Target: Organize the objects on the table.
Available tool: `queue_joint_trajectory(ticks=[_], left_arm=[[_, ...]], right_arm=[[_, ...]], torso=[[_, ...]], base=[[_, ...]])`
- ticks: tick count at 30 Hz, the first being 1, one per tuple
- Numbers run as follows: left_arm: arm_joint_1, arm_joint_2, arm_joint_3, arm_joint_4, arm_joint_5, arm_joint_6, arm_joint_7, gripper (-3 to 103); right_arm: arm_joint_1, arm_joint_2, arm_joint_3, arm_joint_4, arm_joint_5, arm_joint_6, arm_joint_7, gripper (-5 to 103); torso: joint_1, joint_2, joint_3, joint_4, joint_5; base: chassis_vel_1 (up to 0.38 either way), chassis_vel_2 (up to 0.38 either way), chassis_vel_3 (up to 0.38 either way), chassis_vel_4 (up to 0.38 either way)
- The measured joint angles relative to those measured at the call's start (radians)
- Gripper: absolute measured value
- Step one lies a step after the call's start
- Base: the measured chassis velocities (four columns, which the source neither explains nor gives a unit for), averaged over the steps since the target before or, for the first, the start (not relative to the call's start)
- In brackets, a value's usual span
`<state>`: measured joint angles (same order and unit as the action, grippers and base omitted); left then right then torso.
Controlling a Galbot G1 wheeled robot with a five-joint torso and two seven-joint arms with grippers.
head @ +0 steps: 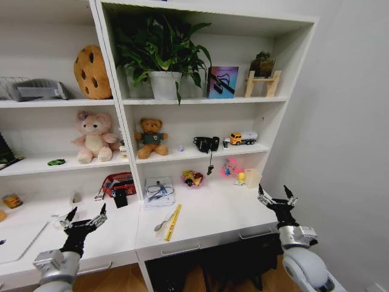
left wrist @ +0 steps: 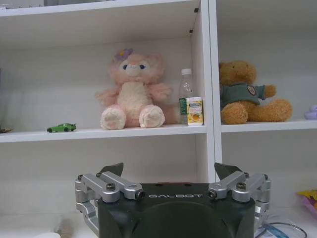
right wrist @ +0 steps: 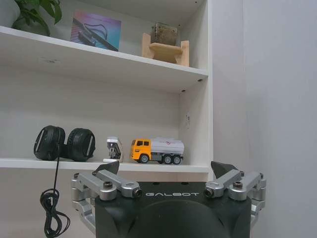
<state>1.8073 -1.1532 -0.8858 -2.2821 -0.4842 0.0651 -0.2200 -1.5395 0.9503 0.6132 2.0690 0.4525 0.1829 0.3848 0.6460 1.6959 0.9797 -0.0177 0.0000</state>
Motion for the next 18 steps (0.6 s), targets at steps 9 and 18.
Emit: queue_joint_trajectory(ticks=[9, 18], left_arm=[[0.000, -0.001, 0.000, -0.001, 0.001, 0.000, 0.000, 100], [0.001, -0.001, 0.000, -0.001, 0.001, 0.000, 0.000, 100]], right_arm=[[0.000, 0.000, 0.000, 0.000, 0.001, 0.000, 0.000, 100], [0.001, 0.000, -0.001, 0.000, 0.001, 0.000, 0.000, 100]], torso=[[0.000, 0.000, 0.000, 0.0000, 0.0000], [0.000, 0.000, 0.000, -0.0001, 0.0004]], base=[[0.000, 0.000, 0.000, 0.000], [0.031, 0.026, -0.036, -0.028]])
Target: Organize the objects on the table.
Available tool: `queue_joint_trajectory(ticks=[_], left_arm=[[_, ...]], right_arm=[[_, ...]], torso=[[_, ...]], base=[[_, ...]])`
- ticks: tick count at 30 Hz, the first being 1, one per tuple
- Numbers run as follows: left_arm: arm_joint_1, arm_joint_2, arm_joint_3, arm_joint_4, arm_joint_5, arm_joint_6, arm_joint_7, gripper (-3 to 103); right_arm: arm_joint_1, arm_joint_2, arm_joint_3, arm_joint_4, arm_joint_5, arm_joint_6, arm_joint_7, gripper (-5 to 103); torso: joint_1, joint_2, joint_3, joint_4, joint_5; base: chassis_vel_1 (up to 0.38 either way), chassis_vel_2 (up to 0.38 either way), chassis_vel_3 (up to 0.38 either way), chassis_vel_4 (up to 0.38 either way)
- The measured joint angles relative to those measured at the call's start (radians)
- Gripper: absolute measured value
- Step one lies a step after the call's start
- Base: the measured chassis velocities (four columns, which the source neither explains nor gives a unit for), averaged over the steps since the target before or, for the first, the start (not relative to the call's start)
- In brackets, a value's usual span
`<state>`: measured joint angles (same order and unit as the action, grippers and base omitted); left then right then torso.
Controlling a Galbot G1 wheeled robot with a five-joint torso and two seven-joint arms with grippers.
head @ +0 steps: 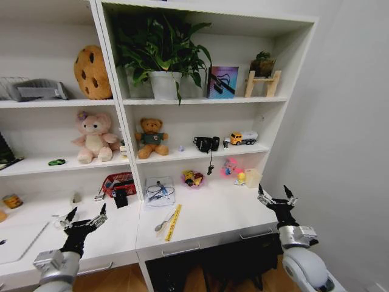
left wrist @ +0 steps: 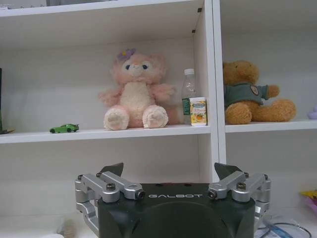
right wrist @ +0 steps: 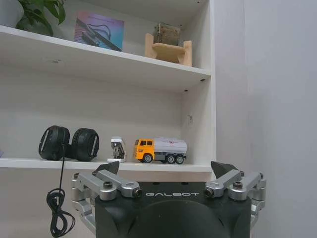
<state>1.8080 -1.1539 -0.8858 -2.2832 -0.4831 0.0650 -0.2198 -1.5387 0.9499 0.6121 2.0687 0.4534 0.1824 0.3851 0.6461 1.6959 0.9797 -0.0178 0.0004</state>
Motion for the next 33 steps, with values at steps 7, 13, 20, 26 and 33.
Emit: queue_joint_trajectory(ticks=[7, 13, 20, 26, 33], left_arm=[[0.000, 0.000, 0.000, 0.000, 0.000, 0.000, 0.000, 100], [0.000, 0.000, 0.000, 0.000, 0.000, 0.000, 0.000, 100], [0.000, 0.000, 0.000, 0.000, 0.000, -0.001, 0.000, 100], [0.000, 0.000, 0.000, 0.000, 0.000, -0.002, 0.000, 100], [0.000, 0.000, 0.000, 0.000, 0.000, -0.002, 0.000, 100]], right_arm=[[0.000, 0.000, 0.000, 0.000, 0.000, 0.000, 0.000, 100], [0.000, 0.000, 0.000, 0.000, 0.000, 0.000, 0.000, 100], [0.000, 0.000, 0.000, 0.000, 0.000, 0.000, 0.000, 100], [0.000, 0.000, 0.000, -0.001, 0.000, 0.000, 0.000, 100], [0.000, 0.000, 0.000, 0.000, 0.000, 0.000, 0.000, 100]], torso=[[0.000, 0.000, 0.000, 0.0003, -0.0004], [0.000, 0.000, 0.000, 0.0000, -0.0001], [0.000, 0.000, 0.000, -0.0002, -0.0005], [0.000, 0.000, 0.000, -0.0003, 0.0001], [0.000, 0.000, 0.000, 0.0002, -0.0002]], base=[[0.149, 0.164, -0.168, -0.142], [0.243, 0.251, -0.243, -0.226], [0.295, 0.304, -0.283, -0.291], [0.359, 0.359, -0.358, -0.352], [0.349, 0.371, -0.371, -0.350]])
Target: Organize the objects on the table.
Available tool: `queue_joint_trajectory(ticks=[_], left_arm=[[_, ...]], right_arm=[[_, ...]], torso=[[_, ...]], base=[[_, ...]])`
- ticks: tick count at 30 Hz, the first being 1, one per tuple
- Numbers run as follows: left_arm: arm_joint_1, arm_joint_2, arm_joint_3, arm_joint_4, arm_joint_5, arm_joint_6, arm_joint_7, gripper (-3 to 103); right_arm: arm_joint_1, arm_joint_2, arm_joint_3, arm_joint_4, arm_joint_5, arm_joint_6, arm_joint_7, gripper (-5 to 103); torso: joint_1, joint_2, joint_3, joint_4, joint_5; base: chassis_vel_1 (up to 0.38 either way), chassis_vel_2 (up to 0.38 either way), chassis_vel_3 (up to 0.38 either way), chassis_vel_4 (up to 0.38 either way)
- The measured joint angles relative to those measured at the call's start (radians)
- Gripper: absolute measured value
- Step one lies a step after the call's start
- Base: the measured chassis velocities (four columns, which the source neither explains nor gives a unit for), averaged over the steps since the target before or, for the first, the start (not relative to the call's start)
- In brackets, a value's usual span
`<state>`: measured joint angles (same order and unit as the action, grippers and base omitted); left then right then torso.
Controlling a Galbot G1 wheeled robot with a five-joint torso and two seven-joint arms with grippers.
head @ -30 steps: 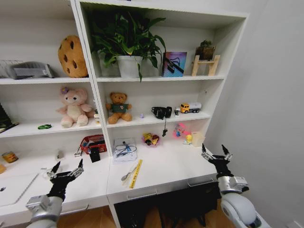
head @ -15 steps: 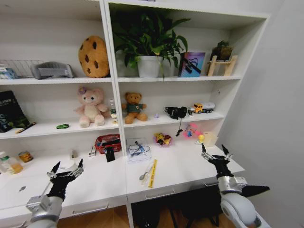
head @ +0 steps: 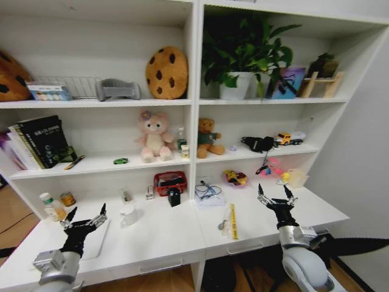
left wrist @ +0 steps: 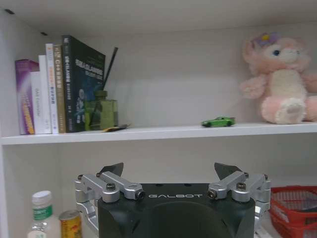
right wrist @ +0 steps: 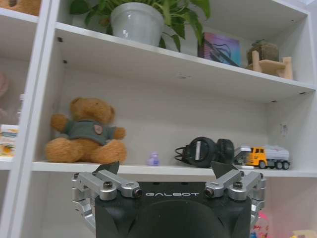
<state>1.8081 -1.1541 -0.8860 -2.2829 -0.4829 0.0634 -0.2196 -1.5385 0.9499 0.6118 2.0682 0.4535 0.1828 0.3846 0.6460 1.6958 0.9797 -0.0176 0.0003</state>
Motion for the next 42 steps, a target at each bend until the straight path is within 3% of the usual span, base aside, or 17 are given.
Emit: queue_joint_trajectory(ticks=[4, 7, 11, 12, 15, 17, 18, 24, 42], left_arm=[[0.000, 0.000, 0.000, 0.000, 0.000, 0.000, 0.000, 100], [0.000, 0.000, 0.000, 0.000, 0.000, 0.000, 0.000, 100], [0.000, 0.000, 0.000, 0.000, 0.000, 0.000, 0.000, 100], [0.000, 0.000, 0.000, 0.000, 0.000, 0.000, 0.000, 100], [0.000, 0.000, 0.000, 0.000, 0.000, 0.000, -0.001, 100], [0.000, 0.000, 0.000, 0.000, 0.000, 0.000, 0.000, 100], [0.000, 0.000, 0.000, 0.000, 0.000, 0.000, 0.000, 100], [0.000, 0.000, 0.000, 0.000, 0.000, 0.000, 0.000, 100], [0.000, 0.000, 0.000, 0.000, 0.000, 0.000, 0.000, 100]], right_arm=[[0.000, 0.000, 0.000, 0.000, 0.000, 0.000, 0.000, 100], [0.000, 0.000, 0.000, 0.000, 0.000, 0.000, 0.000, 100], [0.000, 0.000, 0.000, 0.000, 0.000, 0.000, 0.000, 100], [0.000, 0.000, 0.000, 0.000, 0.000, 0.000, 0.000, 100], [0.000, 0.000, 0.000, 0.000, 0.000, 0.000, 0.000, 100], [0.000, 0.000, 0.000, 0.000, 0.000, 0.000, 0.000, 100], [0.000, 0.000, 0.000, 0.000, 0.000, 0.000, 0.000, 100], [0.000, 0.000, 0.000, 0.000, 0.000, 0.000, 0.000, 100], [0.000, 0.000, 0.000, 0.000, 0.000, 0.000, 0.000, 100]], torso=[[0.000, 0.000, 0.000, -0.0004, -0.0007], [0.000, 0.000, 0.000, 0.0006, 0.0003], [0.000, 0.000, 0.000, -0.0003, -0.0018], [0.000, 0.000, 0.000, 0.0004, 0.0009], [0.000, 0.000, 0.000, -0.0003, -0.0018], [0.000, 0.000, 0.000, -0.0007, -0.0010], [0.000, 0.000, 0.000, 0.0005, 0.0005], [0.000, 0.000, 0.000, -0.0005, 0.0002], [0.000, 0.000, 0.000, -0.0002, -0.0002]], base=[[0.328, 0.348, -0.354, -0.350], [0.331, 0.322, -0.353, -0.342], [0.303, 0.288, -0.285, -0.293], [0.302, 0.202, -0.222, -0.253], [0.157, 0.143, -0.094, -0.136], [0.059, -0.032, -0.030, -0.056], [0.059, -0.032, -0.018, -0.056], [-0.056, -0.038, 0.047, 0.032], [0.025, -0.031, -0.021, 0.031]])
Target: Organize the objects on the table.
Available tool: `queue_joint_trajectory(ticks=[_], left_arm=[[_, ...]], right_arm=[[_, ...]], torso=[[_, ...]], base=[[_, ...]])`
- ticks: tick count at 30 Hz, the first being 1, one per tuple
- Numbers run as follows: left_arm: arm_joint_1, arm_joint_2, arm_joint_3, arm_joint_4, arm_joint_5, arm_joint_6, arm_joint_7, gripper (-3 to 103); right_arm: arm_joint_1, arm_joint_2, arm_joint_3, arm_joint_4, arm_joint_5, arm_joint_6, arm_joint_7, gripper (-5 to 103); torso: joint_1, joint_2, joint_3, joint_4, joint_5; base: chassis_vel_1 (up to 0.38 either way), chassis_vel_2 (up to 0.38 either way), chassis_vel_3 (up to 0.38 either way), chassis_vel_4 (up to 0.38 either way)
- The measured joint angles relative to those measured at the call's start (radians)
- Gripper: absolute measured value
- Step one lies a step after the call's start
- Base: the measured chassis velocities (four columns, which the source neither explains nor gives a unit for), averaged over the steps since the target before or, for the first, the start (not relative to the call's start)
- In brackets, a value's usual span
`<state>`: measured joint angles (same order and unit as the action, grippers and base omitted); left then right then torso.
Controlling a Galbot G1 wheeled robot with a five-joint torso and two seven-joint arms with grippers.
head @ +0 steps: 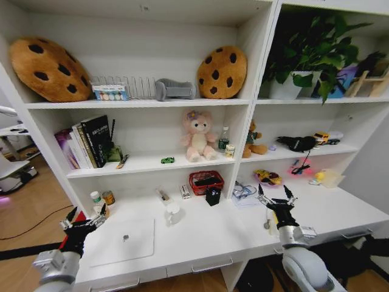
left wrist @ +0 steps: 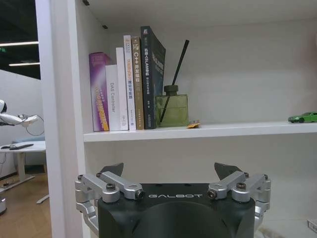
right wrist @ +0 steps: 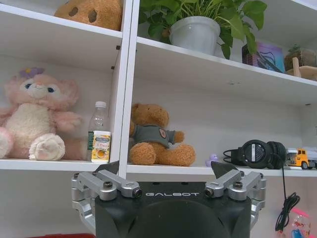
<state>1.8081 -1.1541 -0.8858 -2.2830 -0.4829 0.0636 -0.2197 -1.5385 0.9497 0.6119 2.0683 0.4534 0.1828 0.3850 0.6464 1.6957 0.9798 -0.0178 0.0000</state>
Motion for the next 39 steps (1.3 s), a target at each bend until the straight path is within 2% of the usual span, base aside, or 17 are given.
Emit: queue_joint_trajectory(ticks=[15, 16, 32, 33, 35, 36, 37, 38, 39], left_arm=[[0.000, 0.000, 0.000, 0.000, 0.000, 0.000, 0.000, 100], [0.000, 0.000, 0.000, 0.000, 0.000, 0.000, 0.000, 100], [0.000, 0.000, 0.000, 0.000, 0.000, 0.000, 0.000, 100], [0.000, 0.000, 0.000, 0.000, 0.000, 0.000, 0.000, 100], [0.000, 0.000, 0.000, 0.000, 0.000, 0.000, 0.000, 100], [0.000, 0.000, 0.000, 0.000, 0.000, 0.000, 0.000, 100], [0.000, 0.000, 0.000, 0.000, 0.000, 0.000, 0.000, 100], [0.000, 0.000, 0.000, 0.000, 0.000, 0.000, 0.000, 100], [0.000, 0.000, 0.000, 0.000, 0.000, 0.000, -0.001, 100]], right_arm=[[0.000, 0.000, 0.000, 0.000, 0.000, 0.000, 0.000, 100], [0.000, 0.000, 0.000, 0.000, 0.000, 0.000, 0.000, 100], [0.000, 0.000, 0.000, 0.000, 0.000, 0.000, 0.000, 100], [0.000, 0.000, 0.000, 0.000, 0.000, 0.000, 0.000, 100], [0.000, 0.000, 0.000, 0.000, 0.000, 0.000, 0.000, 100], [0.000, 0.000, 0.000, 0.000, 0.000, 0.000, 0.000, 100], [0.000, 0.000, 0.000, 0.000, 0.000, 0.000, 0.000, 100], [0.000, 0.000, 0.000, 0.000, 0.000, 0.000, 0.000, 100], [0.000, 0.000, 0.000, 0.000, 0.000, 0.000, 0.000, 100]], torso=[[-0.001, 0.000, 0.000, 0.0000, 0.0005], [0.000, 0.000, 0.000, 0.0001, -0.0003], [-0.001, 0.000, 0.000, -0.0003, 0.0002], [-0.001, 0.000, 0.000, 0.0006, -0.0005], [-0.001, 0.000, 0.000, 0.0000, 0.0010], [-0.001, 0.001, 0.000, 0.0003, -0.0003], [-0.001, 0.001, 0.000, 0.0015, -0.0003], [-0.001, 0.001, 0.000, 0.0015, -0.0003], [-0.001, 0.001, 0.000, -0.0004, 0.0003]], base=[[0.214, -0.230, -0.229, 0.237], [0.286, -0.281, -0.306, 0.308], [0.361, -0.344, -0.348, 0.359], [0.304, -0.296, -0.335, 0.278], [0.257, -0.272, -0.278, 0.278], [0.210, -0.035, -0.200, 0.203], [0.116, -0.035, -0.200, 0.131], [0.116, -0.035, -0.200, 0.131], [-0.005, -0.036, -0.150, 0.131]])
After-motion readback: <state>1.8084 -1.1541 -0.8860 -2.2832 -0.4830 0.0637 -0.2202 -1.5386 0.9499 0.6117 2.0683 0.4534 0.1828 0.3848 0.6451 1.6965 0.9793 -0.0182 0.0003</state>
